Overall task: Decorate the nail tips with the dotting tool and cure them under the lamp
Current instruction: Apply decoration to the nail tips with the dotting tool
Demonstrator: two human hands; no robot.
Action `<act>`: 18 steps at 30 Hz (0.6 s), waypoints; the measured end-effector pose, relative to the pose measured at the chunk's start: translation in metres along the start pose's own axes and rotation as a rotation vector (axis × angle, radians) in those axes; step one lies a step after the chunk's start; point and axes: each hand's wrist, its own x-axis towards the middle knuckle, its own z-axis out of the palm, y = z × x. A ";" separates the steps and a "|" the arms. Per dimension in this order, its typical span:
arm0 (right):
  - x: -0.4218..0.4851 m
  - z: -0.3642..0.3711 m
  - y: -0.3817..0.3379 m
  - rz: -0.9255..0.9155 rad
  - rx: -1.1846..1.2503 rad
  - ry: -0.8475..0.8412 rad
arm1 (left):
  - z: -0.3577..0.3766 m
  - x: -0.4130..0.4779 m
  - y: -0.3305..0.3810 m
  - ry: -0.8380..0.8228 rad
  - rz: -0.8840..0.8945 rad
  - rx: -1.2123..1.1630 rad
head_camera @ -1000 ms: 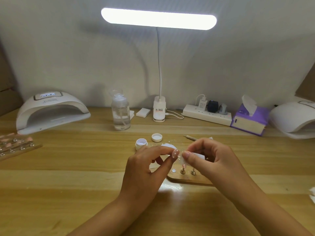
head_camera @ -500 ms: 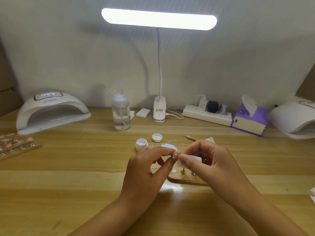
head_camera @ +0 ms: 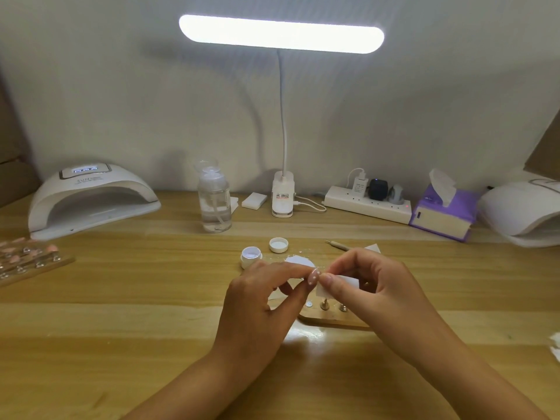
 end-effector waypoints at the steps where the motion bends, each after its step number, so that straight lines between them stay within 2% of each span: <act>1: 0.001 -0.002 0.000 -0.001 -0.013 -0.004 | 0.000 0.000 0.001 0.002 -0.007 0.000; 4: 0.004 -0.016 -0.003 0.018 0.001 0.056 | 0.001 0.001 0.000 0.009 -0.062 -0.029; 8: 0.012 -0.044 0.001 0.056 0.234 0.359 | 0.001 0.003 -0.003 -0.012 -0.214 -0.119; 10: 0.015 -0.051 0.005 0.120 0.390 0.452 | 0.001 0.003 -0.006 -0.035 -0.282 -0.115; 14: 0.019 -0.058 0.015 0.258 0.656 0.566 | -0.001 0.004 -0.010 -0.095 -0.371 -0.092; 18: 0.023 -0.064 0.028 0.375 0.741 0.635 | -0.001 0.005 -0.009 -0.153 -0.439 -0.102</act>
